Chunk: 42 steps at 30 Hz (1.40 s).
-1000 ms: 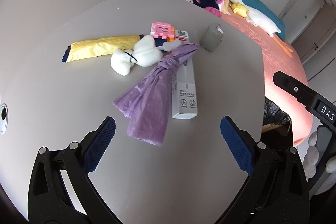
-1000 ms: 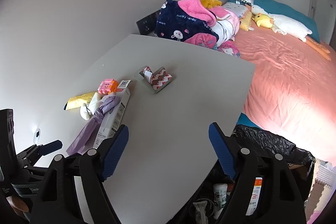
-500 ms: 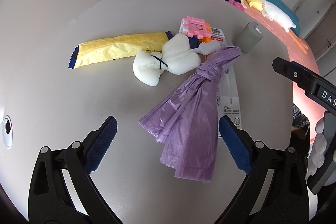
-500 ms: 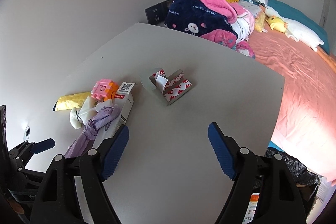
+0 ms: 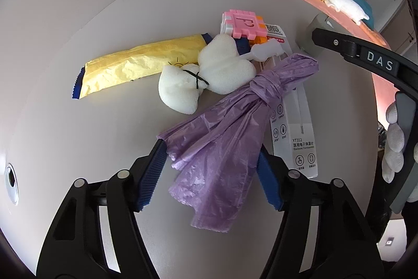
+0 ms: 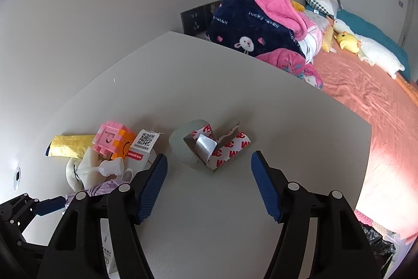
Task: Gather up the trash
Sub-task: 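Grasp the purple plastic bag with the left tool while the right tool grasps the grey-red cup, then carry the purple bag and cup over the black bag and open both tools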
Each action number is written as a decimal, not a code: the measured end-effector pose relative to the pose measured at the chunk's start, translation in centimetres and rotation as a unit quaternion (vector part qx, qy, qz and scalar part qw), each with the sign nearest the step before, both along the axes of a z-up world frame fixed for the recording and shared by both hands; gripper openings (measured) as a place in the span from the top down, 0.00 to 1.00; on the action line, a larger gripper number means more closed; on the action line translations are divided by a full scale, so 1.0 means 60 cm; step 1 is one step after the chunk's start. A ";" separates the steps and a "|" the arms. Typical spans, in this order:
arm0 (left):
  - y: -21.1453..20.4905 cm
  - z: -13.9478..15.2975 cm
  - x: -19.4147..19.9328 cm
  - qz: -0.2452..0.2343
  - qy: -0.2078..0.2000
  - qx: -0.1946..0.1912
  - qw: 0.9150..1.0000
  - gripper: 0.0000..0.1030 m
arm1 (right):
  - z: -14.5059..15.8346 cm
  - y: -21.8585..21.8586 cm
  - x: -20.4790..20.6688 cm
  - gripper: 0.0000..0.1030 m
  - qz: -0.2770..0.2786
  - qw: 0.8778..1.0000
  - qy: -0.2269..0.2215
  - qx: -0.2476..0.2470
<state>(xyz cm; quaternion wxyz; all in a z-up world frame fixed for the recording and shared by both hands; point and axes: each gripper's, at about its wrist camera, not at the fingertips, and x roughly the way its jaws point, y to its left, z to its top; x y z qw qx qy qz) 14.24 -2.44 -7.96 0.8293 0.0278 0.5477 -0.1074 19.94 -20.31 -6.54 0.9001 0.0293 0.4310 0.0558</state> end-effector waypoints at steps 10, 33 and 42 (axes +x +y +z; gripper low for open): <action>0.014 0.008 0.006 0.013 -0.003 -0.032 0.999 0.76 | -0.002 -0.014 0.000 0.84 0.005 0.999 0.012 0.034; -0.015 0.115 -0.046 0.001 -0.079 -0.064 0.995 0.87 | 0.098 -0.085 -0.116 0.86 -0.026 0.997 -0.028 0.072; -0.064 0.142 -0.075 -0.027 -0.092 -0.066 0.993 0.87 | 0.121 -0.127 -0.177 0.86 -0.043 0.995 -0.038 0.077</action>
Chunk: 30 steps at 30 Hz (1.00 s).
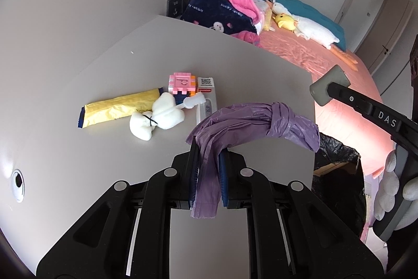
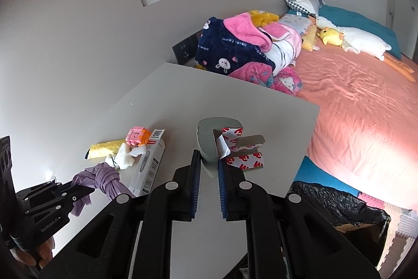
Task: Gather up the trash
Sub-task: 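Carry the purple bag and cup over the black bag and open both tools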
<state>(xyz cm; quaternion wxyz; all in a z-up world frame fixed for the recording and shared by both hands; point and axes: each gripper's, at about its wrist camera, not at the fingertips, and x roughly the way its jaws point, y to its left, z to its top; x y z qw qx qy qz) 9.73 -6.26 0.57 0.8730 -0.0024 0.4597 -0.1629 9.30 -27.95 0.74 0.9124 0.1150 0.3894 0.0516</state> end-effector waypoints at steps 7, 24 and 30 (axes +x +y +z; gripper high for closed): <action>-0.045 0.013 -0.024 -0.029 -0.006 0.000 1.000 0.87 | 0.006 -0.032 -0.052 0.86 -0.010 1.000 0.003 0.008; -0.131 0.024 -0.055 -0.085 -0.007 0.005 0.996 0.87 | 0.024 -0.096 -0.128 0.86 -0.041 0.999 -0.009 0.013; -0.159 0.026 -0.062 -0.103 -0.007 0.003 0.995 0.87 | 0.028 -0.117 -0.149 0.86 -0.055 0.998 -0.011 0.012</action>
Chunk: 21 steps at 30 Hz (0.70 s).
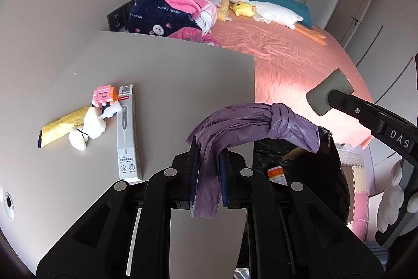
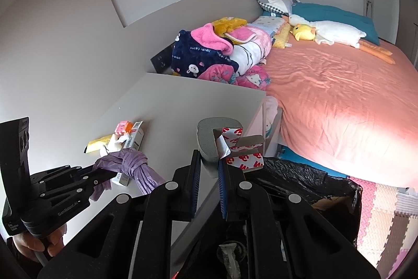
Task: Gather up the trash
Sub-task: 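Carry the purple bag and cup over the black bag and open both tools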
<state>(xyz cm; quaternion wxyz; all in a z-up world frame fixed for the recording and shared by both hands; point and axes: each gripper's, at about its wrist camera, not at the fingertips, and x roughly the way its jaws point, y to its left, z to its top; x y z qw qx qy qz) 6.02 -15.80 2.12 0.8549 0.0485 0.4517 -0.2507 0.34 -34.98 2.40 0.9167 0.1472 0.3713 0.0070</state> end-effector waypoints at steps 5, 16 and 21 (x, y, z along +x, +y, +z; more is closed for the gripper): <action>-0.025 0.000 -0.004 -0.017 0.000 0.000 1.000 0.87 | 0.003 -0.021 -0.016 0.86 -0.015 1.000 -0.004 0.002; -0.084 -0.006 -0.014 -0.059 0.006 0.004 0.998 0.87 | 0.005 -0.075 -0.052 0.86 -0.056 0.998 -0.007 0.009; -0.117 -0.010 -0.024 -0.083 0.008 0.006 0.996 0.87 | 0.004 -0.102 -0.068 0.86 -0.076 0.997 -0.007 0.011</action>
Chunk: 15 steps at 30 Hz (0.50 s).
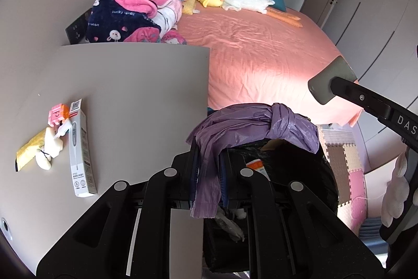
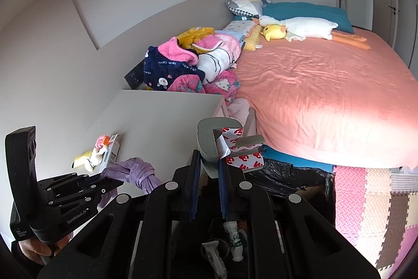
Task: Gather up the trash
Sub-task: 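Carry the purple bag and cup over the black bag and open both tools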
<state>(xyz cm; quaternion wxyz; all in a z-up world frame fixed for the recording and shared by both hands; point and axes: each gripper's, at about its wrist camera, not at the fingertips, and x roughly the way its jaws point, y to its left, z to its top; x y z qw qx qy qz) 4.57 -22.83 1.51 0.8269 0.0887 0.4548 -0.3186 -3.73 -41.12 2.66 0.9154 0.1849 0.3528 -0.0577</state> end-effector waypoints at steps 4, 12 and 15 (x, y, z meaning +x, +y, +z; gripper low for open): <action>-0.027 -0.001 -0.008 -0.019 0.001 0.001 1.000 0.87 | 0.001 -0.020 -0.012 0.86 -0.014 1.000 -0.001 0.001; -0.075 -0.005 -0.026 -0.061 0.010 0.001 0.998 0.87 | 0.002 -0.056 -0.036 0.86 -0.035 0.999 0.001 -0.001; -0.095 -0.008 -0.038 -0.098 0.019 0.008 0.995 0.78 | 0.003 -0.069 -0.043 0.74 -0.037 0.999 0.013 0.002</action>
